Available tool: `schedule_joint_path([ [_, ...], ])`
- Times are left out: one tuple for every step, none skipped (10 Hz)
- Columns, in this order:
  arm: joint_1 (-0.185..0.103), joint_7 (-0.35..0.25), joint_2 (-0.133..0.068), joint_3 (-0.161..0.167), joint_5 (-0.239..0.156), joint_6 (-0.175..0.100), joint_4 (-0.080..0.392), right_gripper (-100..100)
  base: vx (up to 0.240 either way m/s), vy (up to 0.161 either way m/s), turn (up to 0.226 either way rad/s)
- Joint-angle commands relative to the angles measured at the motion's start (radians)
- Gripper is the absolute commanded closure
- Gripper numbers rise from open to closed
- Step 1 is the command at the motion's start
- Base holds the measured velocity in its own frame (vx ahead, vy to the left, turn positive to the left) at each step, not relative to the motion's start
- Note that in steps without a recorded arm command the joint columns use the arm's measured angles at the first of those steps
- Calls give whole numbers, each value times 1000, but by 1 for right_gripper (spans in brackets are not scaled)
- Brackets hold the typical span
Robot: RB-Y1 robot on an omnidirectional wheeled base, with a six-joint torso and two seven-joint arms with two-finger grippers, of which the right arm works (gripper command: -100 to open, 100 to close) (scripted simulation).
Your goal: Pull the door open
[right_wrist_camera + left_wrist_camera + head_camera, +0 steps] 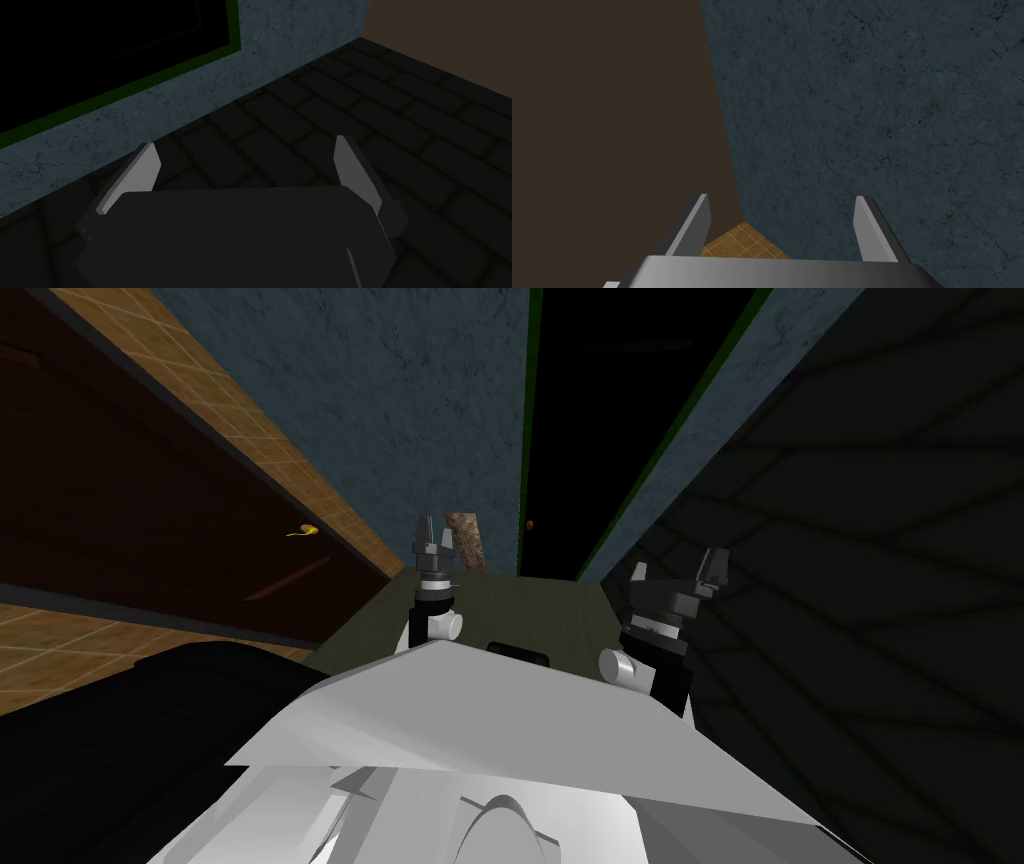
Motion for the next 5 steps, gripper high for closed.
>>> schedule_joint_path([
  [-7, -29, -13, 1, -23, -14, 37, -100, 27, 91, 170],
  [-9, -36, -16, 2, -29, -18, 46, -100, 163, -6, 102],
  [-15, -61, -26, 3, -49, -30, 78, -100, 184, 22, 159],
  [-18, -72, -30, 3, -58, -36, 92, -100, 176, 20, 98],
  [-23, -95, -38, 4, -75, -47, 120, -100, 170, -4, 100],
])
